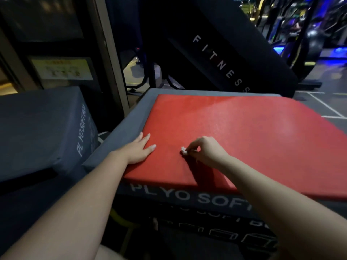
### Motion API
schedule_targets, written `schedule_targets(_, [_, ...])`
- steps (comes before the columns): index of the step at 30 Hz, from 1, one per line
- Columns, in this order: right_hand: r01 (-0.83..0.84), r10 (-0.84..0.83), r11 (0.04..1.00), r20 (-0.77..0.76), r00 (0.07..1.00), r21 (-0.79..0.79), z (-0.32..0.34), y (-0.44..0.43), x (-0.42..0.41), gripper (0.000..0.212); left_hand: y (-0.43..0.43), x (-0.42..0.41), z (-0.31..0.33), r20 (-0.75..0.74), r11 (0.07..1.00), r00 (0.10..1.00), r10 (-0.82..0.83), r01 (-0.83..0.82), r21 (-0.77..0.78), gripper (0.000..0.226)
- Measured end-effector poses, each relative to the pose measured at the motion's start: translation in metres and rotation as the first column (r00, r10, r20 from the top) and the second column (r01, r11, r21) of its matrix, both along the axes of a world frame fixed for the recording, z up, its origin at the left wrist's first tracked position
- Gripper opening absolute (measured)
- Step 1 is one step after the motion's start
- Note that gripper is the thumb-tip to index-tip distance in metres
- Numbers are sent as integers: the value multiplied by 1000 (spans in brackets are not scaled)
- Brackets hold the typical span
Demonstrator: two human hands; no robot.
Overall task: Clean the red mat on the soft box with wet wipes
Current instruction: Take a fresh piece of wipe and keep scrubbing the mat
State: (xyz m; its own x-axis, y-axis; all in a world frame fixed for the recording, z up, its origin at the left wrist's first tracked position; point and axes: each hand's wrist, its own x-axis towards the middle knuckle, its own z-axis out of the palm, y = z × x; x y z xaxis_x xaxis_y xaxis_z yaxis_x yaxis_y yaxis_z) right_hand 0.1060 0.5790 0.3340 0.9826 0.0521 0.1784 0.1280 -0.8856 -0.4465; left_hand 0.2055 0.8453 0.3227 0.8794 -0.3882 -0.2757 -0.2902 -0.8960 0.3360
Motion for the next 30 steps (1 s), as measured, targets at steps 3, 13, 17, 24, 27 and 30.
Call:
schedule_targets(3, [-113, 111, 993, -49, 993, -27, 10, 8, -20, 13, 7, -16, -2, 10, 1000, 1000, 7, -7, -1, 75])
schedule_targets(13, [-172, 185, 980, -142, 973, 97, 23, 28, -70, 15, 13, -50, 14, 15, 999, 999, 47, -47, 14, 76])
schedule_targets(17, [-64, 66, 998, -91, 994, 25, 12, 25, -64, 19, 14, -50, 17, 16, 999, 999, 49, -49, 8, 78])
schedule_targets(24, [-369, 363, 929, -130, 923, -24, 13, 49, -59, 15, 26, -30, 16, 10, 1000, 1000, 19, -19, 0, 86])
schedule_targets(27, [-384, 382, 923, -103, 918, 0, 7, 55, -45, 18, 30, -17, 12, -24, 1000, 999, 27, -27, -15, 94])
schedule_targets(30, [-301, 301, 953, -6, 953, -22, -4, 54, -22, 20, 28, -5, 4, -12, 998, 999, 39, -39, -47, 88])
